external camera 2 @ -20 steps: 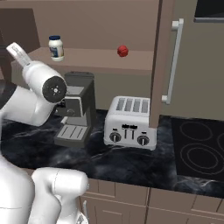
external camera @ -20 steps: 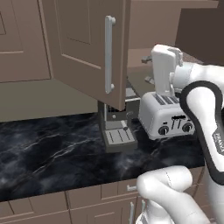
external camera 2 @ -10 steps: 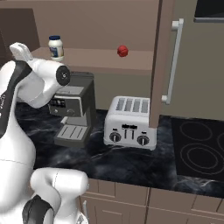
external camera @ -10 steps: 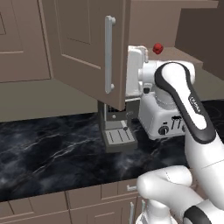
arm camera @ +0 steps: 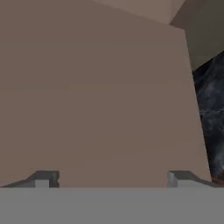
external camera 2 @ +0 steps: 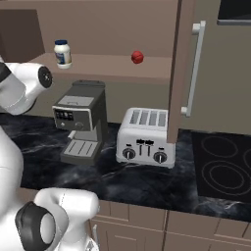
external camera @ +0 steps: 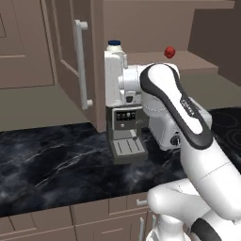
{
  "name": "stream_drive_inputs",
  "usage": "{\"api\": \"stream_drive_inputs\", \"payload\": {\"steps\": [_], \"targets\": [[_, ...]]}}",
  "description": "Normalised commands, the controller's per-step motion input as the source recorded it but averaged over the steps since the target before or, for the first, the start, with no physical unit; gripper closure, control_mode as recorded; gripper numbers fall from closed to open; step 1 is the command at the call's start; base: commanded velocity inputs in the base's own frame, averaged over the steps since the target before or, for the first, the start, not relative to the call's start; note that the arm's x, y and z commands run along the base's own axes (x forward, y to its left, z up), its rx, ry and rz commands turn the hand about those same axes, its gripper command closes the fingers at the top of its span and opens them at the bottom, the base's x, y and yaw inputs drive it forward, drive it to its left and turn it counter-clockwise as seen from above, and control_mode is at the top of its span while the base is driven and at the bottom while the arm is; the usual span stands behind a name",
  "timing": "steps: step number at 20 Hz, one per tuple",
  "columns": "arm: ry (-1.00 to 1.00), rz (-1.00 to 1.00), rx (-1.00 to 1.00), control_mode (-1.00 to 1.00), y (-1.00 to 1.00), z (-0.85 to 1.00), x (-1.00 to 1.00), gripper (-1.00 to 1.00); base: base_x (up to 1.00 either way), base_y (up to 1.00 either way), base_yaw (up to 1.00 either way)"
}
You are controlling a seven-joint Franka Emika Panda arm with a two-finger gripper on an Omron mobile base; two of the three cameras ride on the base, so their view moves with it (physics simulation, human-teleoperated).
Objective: The dining table condiment station is running low on mayonnaise. Refill the condiment station by opening the cabinet and taking the mayonnaise from the cabinet and placing it on the dining table.
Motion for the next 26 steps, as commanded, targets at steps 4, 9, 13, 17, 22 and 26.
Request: {"api": "stream_drive_inputs", "payload": {"steps": [4, 9, 13, 17, 22, 26], "targets": [[-0.15, 0.06, -0.07, -1.0, 0.84, -0.01, -0.46, -1.0, 0.0, 0.0, 0.0], [-0.11, 0.0, -0.13, -1.0, 0.13, -0.05, -0.23, -1.0, 0.0, 0.0, 0.0], [-0.07, 0.0, -0.19, -1.0, -0.6, -0.21, -0.18, -1.0, 0.0, 0.0, 0.0], [-0.38, -0.01, -0.29, -1.0, -1.0, 0.01, -0.44, -1.0, 0.0, 0.0, 0.0], [-0.42, -0.1, -0.34, -1.0, -0.97, 0.17, -0.08, -1.0, 0.0, 0.0, 0.0], [-0.44, -0.21, -0.33, -1.0, -0.71, 0.01, 0.02, -1.0, 0.0, 0.0, 0.0]]}}
